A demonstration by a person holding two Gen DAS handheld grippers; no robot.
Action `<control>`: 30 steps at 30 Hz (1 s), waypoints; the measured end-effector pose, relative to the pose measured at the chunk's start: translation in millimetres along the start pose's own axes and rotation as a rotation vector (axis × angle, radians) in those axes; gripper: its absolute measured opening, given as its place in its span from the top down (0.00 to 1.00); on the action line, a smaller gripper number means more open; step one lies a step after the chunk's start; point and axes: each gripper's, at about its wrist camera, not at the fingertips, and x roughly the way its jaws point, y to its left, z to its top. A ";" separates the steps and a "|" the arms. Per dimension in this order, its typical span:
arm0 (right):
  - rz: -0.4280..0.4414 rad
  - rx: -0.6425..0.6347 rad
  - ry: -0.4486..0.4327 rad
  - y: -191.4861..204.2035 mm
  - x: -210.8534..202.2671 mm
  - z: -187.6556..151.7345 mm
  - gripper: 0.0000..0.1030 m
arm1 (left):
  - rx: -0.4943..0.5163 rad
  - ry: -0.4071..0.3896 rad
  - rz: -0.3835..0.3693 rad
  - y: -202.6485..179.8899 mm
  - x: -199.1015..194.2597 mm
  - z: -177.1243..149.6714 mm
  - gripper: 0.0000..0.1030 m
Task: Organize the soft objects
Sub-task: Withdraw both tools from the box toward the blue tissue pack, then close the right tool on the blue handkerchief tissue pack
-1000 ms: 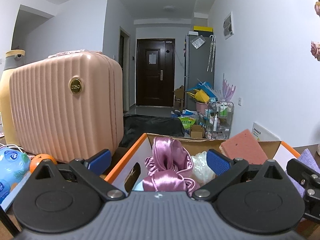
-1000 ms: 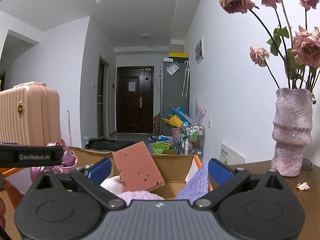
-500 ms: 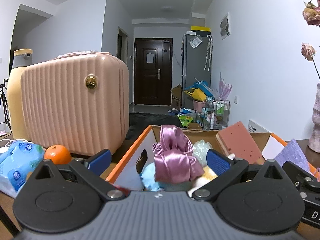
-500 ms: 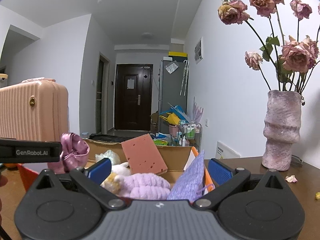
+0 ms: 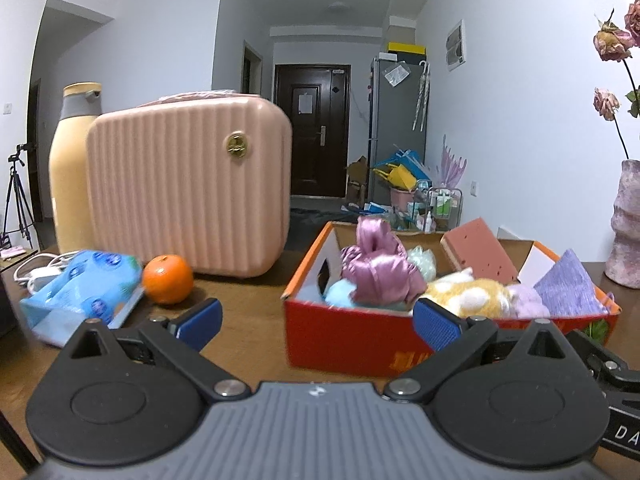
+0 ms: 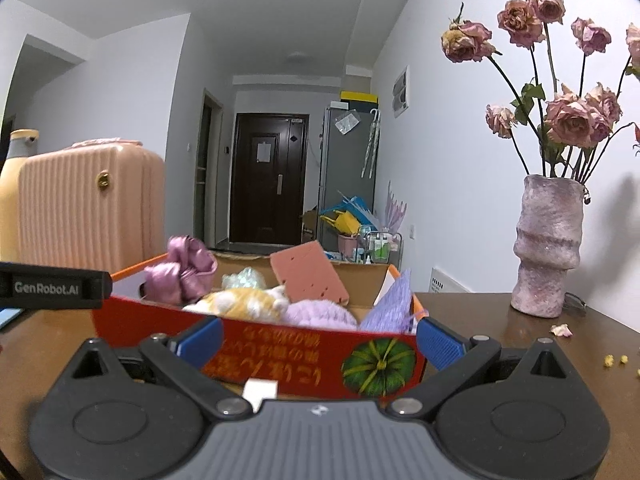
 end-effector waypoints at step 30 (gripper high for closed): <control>0.050 0.067 0.460 30.9 -7.4 -32.7 0.16 | 0.032 0.176 -0.062 55.4 -61.9 -33.5 0.00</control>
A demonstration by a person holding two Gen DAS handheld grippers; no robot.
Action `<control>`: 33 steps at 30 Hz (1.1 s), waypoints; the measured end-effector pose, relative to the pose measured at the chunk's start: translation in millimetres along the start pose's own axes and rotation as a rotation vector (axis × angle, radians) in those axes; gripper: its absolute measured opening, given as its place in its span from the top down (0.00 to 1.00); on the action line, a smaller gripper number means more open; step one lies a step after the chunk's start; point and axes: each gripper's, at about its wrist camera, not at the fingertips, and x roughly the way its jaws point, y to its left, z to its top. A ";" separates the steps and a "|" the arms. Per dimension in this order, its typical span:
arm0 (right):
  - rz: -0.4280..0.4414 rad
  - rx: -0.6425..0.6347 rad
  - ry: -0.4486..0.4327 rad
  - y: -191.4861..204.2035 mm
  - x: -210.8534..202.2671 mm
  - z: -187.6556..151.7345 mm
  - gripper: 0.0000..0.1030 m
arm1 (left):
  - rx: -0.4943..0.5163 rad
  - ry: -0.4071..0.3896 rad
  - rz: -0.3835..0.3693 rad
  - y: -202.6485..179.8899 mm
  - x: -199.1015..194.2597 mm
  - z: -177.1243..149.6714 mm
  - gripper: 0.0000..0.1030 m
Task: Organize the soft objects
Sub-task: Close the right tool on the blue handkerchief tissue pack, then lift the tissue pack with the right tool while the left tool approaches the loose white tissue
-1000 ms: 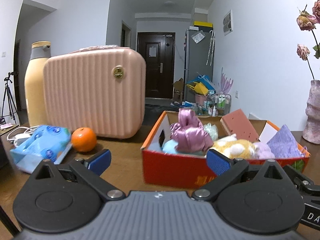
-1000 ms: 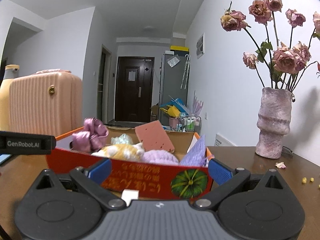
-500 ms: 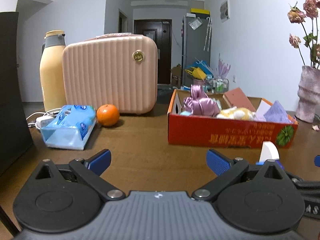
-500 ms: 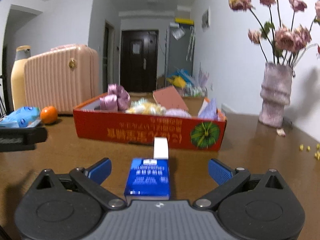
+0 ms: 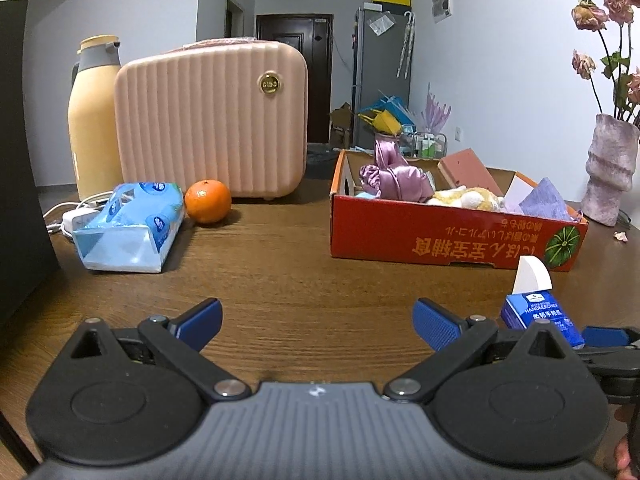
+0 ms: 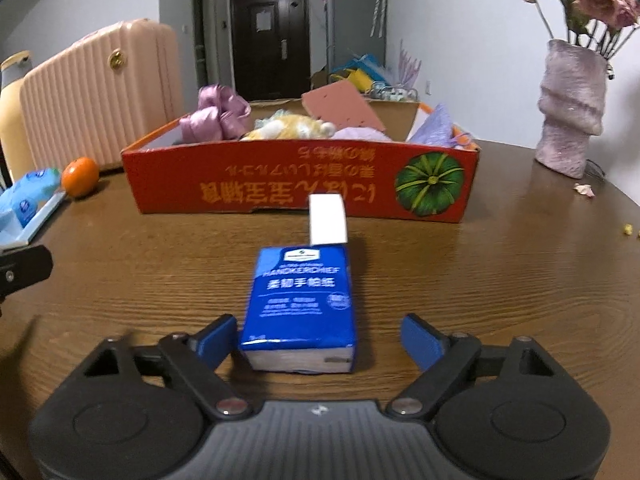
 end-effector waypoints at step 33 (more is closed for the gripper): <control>0.078 -0.021 -0.157 -36.2 -29.8 4.3 0.50 | -0.093 0.051 0.110 2.6 20.3 2.9 0.00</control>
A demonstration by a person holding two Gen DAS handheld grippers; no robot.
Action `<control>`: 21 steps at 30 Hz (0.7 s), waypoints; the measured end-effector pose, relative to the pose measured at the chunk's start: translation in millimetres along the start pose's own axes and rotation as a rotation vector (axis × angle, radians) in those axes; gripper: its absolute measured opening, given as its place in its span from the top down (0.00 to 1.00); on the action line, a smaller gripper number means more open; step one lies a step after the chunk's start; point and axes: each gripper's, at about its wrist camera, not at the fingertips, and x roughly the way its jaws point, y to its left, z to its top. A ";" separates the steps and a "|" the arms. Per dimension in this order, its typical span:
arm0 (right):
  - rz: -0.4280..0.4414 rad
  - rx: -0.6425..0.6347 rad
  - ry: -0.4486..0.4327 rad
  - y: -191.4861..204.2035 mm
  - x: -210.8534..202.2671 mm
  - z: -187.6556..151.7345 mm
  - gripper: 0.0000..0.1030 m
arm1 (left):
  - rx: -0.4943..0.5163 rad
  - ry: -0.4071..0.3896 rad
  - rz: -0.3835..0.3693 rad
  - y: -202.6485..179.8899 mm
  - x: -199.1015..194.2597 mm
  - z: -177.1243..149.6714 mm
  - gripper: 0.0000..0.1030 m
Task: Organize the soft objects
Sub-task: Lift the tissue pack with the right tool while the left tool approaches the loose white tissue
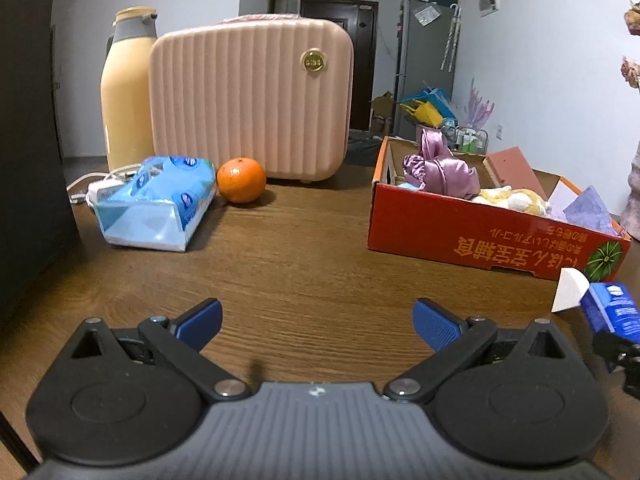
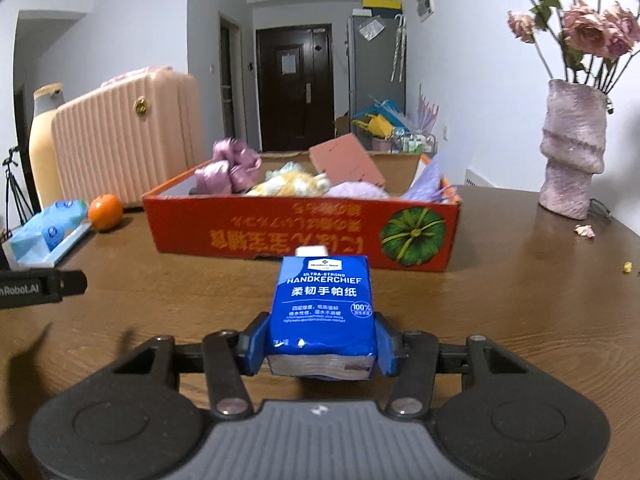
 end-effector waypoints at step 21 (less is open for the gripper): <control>-0.068 0.051 -0.036 -86.8 -0.2 7.5 0.50 | 0.057 0.085 -0.128 -111.9 5.8 -17.1 0.00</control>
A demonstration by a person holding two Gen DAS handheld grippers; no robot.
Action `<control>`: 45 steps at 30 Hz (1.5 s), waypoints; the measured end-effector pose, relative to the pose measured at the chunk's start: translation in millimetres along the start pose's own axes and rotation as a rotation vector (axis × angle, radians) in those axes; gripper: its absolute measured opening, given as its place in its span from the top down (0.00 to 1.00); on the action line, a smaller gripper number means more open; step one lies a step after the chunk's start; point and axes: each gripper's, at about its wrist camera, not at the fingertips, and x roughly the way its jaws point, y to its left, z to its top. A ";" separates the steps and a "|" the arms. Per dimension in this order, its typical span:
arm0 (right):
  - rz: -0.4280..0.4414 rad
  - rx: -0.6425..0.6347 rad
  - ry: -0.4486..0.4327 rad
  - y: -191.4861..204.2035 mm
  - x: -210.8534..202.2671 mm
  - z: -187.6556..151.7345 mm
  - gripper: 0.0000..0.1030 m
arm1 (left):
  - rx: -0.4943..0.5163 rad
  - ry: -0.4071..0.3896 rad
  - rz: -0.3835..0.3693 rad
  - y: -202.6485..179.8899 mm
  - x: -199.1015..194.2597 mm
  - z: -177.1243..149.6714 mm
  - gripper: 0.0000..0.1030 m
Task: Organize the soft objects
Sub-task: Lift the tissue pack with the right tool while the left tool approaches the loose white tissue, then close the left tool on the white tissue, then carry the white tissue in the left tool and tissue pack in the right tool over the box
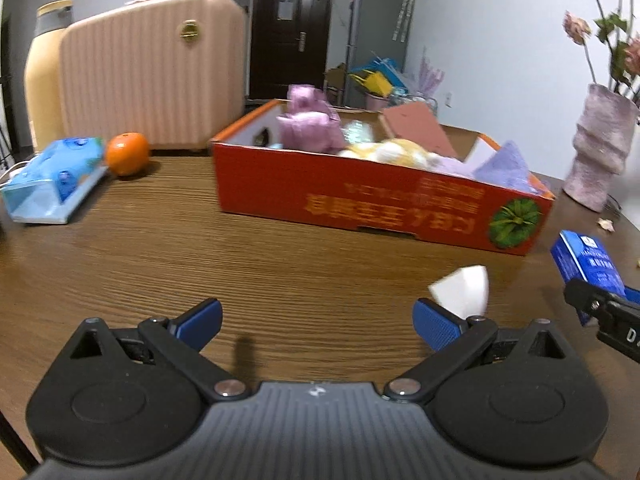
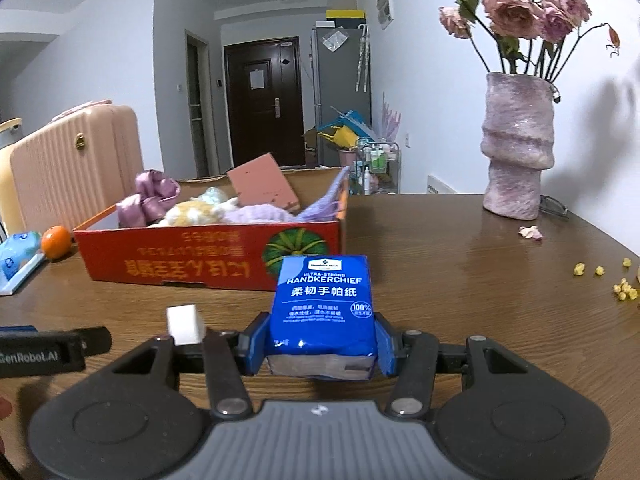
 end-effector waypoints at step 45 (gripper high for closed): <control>-0.064 -0.025 -0.039 -44.1 11.2 3.5 0.50 | 0.086 0.072 -0.084 -89.4 42.5 10.5 0.81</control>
